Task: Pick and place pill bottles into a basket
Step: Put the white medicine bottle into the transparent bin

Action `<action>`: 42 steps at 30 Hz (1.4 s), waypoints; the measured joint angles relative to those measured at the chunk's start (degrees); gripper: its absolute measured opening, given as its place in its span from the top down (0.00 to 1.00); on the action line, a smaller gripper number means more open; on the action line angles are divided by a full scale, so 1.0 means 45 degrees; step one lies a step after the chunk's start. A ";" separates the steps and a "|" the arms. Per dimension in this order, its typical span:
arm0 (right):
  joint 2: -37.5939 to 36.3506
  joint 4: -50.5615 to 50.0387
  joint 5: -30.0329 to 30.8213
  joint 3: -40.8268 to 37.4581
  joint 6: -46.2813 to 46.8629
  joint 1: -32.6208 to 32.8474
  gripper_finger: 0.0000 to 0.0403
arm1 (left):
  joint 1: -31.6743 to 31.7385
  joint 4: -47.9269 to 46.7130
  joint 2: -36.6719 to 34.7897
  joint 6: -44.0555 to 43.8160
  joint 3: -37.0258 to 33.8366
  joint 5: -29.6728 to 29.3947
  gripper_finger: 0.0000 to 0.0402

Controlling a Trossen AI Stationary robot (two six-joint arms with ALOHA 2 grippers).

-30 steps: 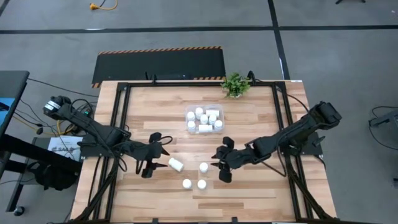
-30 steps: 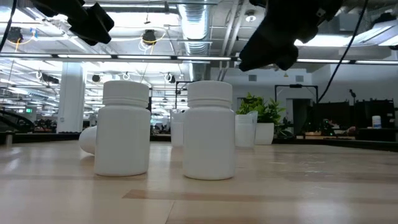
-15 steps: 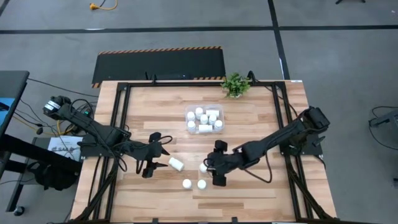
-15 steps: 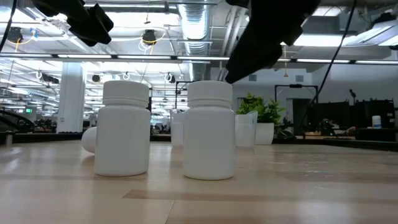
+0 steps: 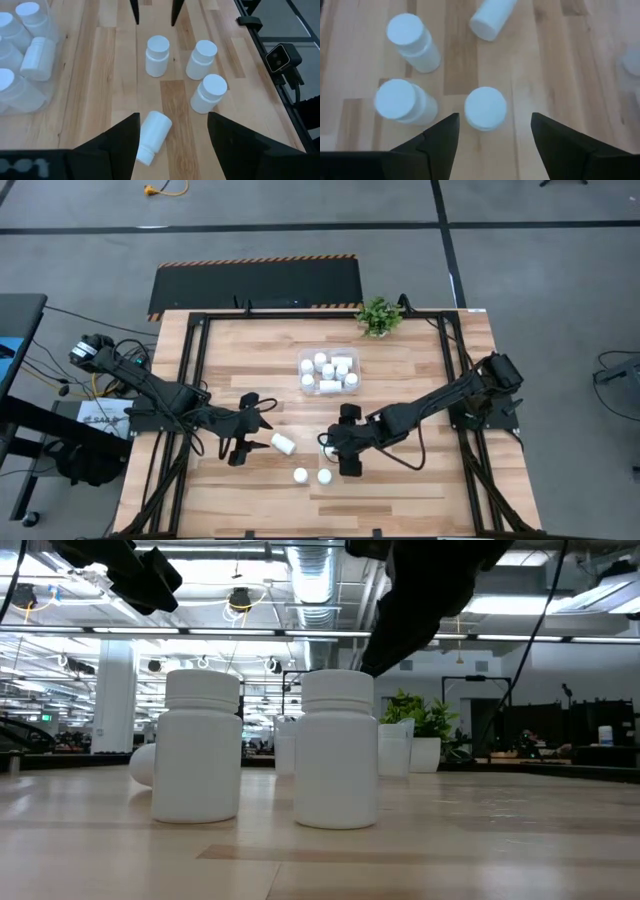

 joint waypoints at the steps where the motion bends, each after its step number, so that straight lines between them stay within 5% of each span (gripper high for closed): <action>1: 0.0049 -0.0018 -0.0128 0.0000 -0.0105 -0.0044 0.40 | 0.0000 0.0005 0.0000 0.0002 0.0000 0.0000 0.45; 42: 0.1237 0.1051 -0.0596 -0.0036 -0.1668 -0.0360 0.40 | 0.0000 0.0097 0.0005 -0.0013 0.0005 0.0000 0.45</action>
